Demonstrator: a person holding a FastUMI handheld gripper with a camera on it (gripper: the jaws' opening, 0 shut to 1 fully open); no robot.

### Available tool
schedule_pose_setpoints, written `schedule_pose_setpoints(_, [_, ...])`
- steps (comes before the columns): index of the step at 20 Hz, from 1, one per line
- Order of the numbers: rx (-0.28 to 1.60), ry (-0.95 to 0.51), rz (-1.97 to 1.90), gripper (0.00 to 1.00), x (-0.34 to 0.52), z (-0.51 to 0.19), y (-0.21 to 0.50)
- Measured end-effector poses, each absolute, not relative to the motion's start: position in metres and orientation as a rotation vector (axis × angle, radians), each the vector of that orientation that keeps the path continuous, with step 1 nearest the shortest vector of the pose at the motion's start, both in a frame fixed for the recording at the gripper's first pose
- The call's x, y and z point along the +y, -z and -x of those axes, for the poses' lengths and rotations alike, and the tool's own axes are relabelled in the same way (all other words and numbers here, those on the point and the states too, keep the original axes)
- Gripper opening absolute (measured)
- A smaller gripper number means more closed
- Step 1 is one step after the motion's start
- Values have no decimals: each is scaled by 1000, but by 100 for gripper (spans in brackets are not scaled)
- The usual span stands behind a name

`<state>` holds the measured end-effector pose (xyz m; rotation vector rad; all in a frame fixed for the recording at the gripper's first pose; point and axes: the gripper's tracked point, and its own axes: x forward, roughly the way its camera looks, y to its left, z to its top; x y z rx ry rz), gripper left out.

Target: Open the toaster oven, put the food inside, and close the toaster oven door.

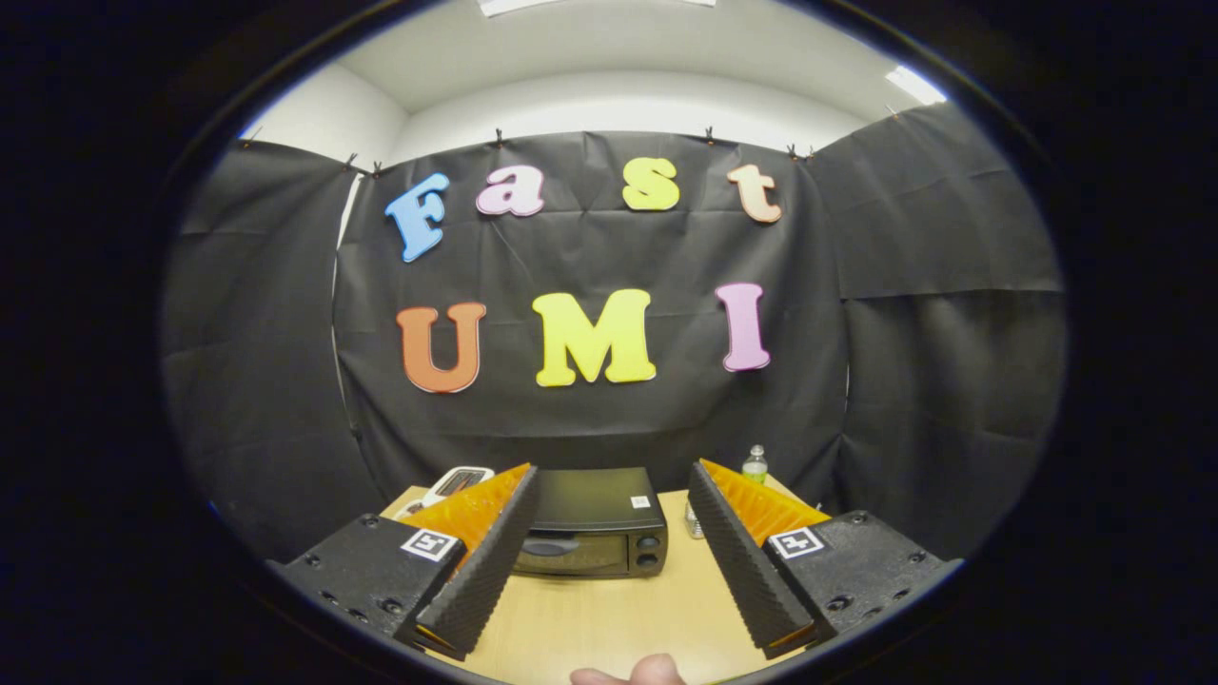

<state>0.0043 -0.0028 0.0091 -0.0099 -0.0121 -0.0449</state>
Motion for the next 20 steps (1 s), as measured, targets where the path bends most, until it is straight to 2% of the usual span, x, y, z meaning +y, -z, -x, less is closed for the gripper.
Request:
schedule_pose_setpoints(13, [58,54,-54,100,-6,-22,19])
schedule_pose_setpoints(20, [116,-5,-30,100,9,-70,59])
